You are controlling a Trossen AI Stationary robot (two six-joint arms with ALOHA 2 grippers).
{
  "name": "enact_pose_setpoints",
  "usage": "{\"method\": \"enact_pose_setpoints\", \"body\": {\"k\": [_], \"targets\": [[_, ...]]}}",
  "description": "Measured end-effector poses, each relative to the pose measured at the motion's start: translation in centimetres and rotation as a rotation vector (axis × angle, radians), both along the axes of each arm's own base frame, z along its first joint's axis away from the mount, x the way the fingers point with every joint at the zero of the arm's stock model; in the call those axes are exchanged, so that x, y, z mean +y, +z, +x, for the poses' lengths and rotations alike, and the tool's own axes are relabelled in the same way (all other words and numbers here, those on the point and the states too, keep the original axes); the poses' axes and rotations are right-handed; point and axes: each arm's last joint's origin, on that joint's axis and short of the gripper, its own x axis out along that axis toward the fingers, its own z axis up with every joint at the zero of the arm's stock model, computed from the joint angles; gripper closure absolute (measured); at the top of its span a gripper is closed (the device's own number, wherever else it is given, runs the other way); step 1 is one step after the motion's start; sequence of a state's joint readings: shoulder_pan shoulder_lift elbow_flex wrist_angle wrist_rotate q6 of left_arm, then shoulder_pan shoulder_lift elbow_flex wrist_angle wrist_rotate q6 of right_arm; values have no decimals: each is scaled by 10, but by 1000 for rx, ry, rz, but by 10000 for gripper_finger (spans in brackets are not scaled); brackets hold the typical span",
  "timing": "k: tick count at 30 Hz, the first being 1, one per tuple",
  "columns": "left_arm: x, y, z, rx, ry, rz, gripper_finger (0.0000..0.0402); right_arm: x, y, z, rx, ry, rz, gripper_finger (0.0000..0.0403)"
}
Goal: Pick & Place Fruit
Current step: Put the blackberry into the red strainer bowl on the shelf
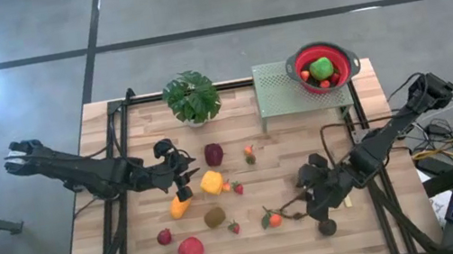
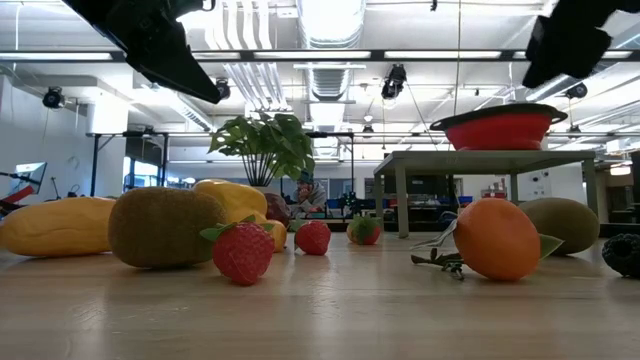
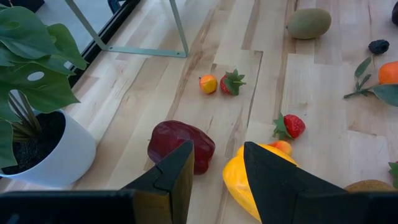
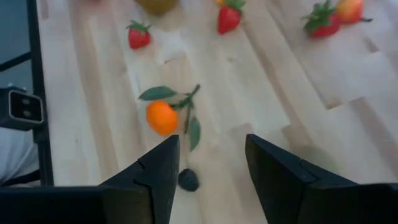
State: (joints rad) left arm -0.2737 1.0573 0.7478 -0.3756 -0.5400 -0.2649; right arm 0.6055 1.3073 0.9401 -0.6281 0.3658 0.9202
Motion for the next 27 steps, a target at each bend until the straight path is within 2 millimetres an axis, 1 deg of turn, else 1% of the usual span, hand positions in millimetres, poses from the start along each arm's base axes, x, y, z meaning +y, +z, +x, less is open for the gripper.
{"method": "enact_pose_setpoints", "body": {"k": [4, 10, 15, 21, 27], "targets": [[0, 0, 0, 0, 0, 0, 255, 13, -7, 6, 12, 24, -6, 218], [0, 0, 0, -1, 0, 0, 255, 33, -16, 24, 52, 70, -56, 228], [0, 0, 0, 0, 0, 0, 255, 46, -29, 34, 178, 91, -115, 230], [0, 0, 0, -1, 0, 0, 255, 62, -48, 41, 340, 122, -144, 210], [0, 0, 0, 0, 0, 0, 255, 71, -62, 43, 400, 144, -154, 195]]}}
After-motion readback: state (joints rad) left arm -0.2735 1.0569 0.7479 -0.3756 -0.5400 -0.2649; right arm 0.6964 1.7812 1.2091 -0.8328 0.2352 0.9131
